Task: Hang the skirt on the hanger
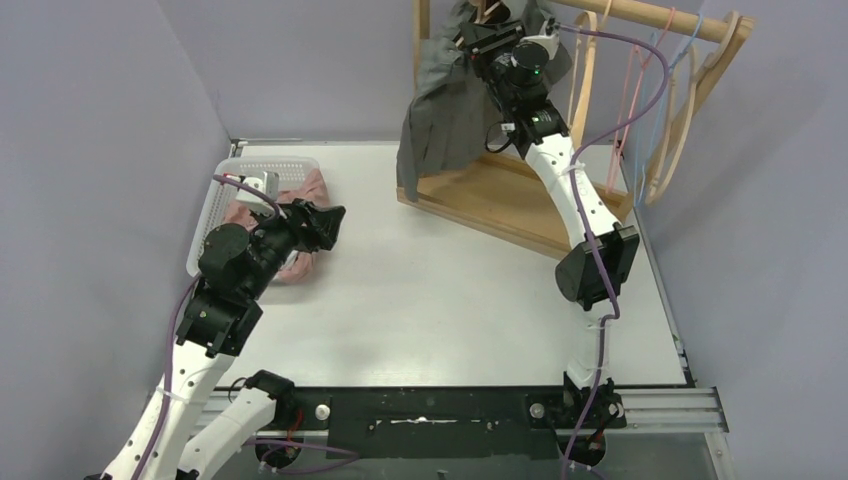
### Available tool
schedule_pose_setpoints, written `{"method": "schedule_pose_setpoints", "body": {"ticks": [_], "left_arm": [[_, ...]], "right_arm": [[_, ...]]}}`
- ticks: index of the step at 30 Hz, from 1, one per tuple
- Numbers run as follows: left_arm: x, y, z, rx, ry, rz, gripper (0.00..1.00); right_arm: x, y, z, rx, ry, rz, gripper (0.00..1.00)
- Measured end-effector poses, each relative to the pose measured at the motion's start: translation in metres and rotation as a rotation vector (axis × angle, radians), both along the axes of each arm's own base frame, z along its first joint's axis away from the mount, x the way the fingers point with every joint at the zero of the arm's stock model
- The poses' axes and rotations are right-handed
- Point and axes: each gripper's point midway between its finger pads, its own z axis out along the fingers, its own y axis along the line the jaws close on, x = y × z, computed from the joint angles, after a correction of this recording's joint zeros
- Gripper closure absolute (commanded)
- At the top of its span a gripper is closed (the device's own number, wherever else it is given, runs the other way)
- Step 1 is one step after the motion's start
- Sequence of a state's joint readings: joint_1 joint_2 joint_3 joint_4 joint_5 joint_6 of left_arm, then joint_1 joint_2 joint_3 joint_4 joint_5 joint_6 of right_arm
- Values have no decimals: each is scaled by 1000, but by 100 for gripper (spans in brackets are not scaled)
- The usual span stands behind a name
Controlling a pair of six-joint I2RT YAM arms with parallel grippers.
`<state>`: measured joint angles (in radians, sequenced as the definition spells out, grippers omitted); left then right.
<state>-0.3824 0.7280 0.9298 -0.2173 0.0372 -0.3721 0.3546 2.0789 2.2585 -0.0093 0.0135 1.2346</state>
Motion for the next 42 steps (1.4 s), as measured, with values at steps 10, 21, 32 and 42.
{"method": "schedule_pose_setpoints", "body": {"ticks": [10,21,32,42], "left_arm": [[5,8,-15,68,48,42,10],[9,18,-16,75,82,98,10],[10,44,-34,87,207,228,11],[20,120,-145,44,562,513,22]], "right_arm": [[-18,7,1,-135,-65,21,36],[-112,18,51,-303,-130,-104,34],[-189,55,26,-582,-232,57,34],[-309,93,-101,-957,-290,419,32]]}}
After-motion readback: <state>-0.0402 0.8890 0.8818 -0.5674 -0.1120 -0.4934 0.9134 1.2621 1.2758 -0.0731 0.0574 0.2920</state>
